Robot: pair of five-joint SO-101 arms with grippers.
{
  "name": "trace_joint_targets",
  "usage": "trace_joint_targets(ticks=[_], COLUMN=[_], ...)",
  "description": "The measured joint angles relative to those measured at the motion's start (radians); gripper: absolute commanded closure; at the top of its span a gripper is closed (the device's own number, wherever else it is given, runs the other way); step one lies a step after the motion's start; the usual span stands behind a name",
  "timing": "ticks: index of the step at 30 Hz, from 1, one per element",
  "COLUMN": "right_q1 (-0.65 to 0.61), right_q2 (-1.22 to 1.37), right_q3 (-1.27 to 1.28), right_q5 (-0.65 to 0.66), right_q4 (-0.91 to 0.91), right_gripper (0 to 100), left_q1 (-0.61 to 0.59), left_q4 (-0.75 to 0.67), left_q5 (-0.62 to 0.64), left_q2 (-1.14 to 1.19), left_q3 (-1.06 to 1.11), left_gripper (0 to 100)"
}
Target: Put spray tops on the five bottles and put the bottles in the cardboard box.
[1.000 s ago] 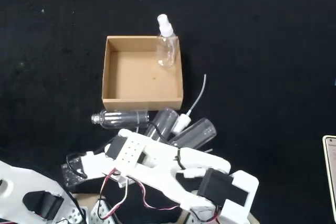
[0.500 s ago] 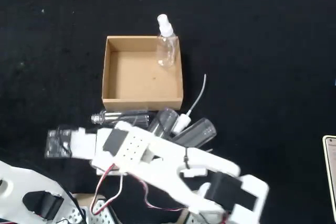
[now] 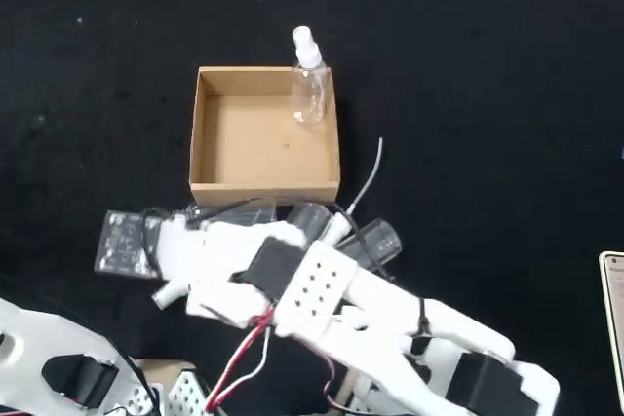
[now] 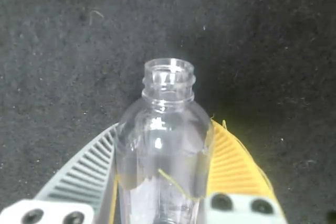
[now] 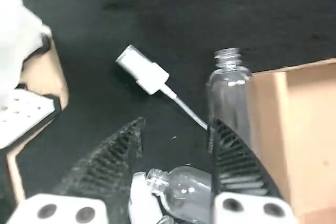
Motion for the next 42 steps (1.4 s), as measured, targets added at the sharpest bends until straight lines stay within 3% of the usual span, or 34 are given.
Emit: trace_joint_targets(ticks=[4,17,29,42], right_q1=[-0.020,-0.020,-0.046,-0.075], right_q2=[0.112,0.503,0.516,0.546], right_q3=[0.002,-0.110,-0.143,-0.172], right_q5=[0.023,0.078,0.203,0.210], right_q4=[-0.077,-0.176,-0.167,-0.167], right_gripper=[72.6,72.6,72.7,72.7], left_q1=[0.000,-0.057,-0.061,-0.052], left_q4=[0.000,-0.003,0.040,0.083], left_q5=[0.015,0.252,0.262,0.264], left_q2=[0.000,0.002,0.002,0.002], left_q3=[0.000,-0.132,-0.133,-0.133], left_gripper=[93,93,93,93])
